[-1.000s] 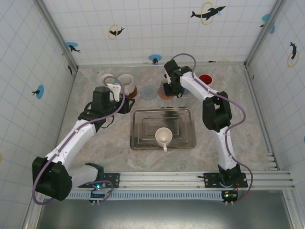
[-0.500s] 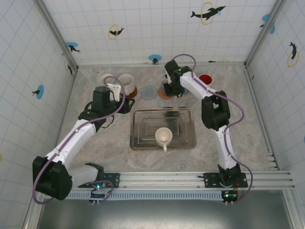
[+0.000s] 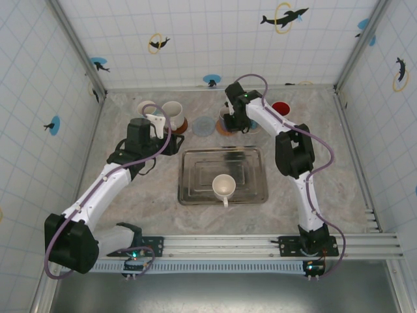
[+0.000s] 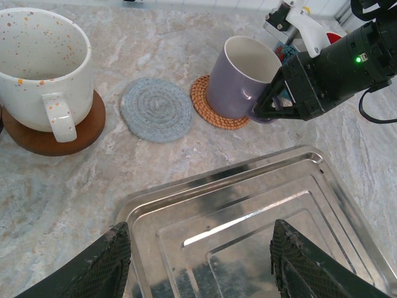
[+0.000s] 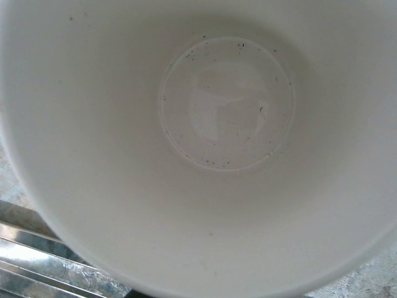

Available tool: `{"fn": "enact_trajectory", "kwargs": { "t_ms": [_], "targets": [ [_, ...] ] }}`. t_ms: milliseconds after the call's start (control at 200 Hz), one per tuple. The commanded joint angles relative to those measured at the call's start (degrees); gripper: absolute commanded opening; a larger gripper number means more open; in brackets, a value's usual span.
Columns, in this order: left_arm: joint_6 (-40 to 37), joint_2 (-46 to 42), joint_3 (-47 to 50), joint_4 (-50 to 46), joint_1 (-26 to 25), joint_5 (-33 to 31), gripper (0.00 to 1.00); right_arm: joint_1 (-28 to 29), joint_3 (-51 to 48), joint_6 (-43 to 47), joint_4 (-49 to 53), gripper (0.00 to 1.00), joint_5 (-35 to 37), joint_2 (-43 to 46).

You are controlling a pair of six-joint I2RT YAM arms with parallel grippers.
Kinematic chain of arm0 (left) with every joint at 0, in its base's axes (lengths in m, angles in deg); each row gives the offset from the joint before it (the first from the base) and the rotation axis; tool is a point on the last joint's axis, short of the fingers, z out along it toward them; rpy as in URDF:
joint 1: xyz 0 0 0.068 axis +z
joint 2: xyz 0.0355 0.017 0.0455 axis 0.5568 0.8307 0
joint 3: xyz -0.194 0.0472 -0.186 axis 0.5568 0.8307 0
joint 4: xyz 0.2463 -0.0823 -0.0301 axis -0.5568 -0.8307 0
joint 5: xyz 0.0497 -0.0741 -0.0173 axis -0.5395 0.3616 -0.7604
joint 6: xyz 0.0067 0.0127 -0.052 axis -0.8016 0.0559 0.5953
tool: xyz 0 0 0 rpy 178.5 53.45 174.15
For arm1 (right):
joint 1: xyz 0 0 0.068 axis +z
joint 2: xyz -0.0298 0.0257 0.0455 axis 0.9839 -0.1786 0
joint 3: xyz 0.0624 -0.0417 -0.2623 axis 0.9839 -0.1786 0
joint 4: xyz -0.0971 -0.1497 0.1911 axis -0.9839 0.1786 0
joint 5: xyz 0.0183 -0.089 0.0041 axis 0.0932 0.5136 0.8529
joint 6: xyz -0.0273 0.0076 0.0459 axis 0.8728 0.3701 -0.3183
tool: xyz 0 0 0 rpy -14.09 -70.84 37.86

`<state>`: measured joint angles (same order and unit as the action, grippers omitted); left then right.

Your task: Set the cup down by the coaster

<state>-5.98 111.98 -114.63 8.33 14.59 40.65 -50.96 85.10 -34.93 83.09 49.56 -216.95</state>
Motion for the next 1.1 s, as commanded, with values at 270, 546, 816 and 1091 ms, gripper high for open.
{"fn": "enact_trajectory", "kwargs": {
  "t_ms": [270, 546, 816, 1091],
  "targets": [
    [-1.4, 0.1, -1.8, -0.7, -0.4, -0.6, 0.60, -0.1, 3.5, 0.1, -1.3, 0.00, -0.6, -0.7],
    [-1.4, -0.2, -1.8, -0.9, -0.3, -0.6, 0.60, -0.2, 3.1, -0.2, -0.9, 0.09, -0.6, -0.6],
    [-1.4, -0.7, -1.6, -0.9, -0.4, -0.6, 0.60, -0.2, 1.4, -0.2, -1.4, 0.25, -0.6, 1.1],
    [-1.4, -0.9, -1.4, -1.0, -0.3, -0.6, 0.60, -0.2, -0.2, -0.3, -2.1, 0.36, -0.9, 2.6]
  ]
}}
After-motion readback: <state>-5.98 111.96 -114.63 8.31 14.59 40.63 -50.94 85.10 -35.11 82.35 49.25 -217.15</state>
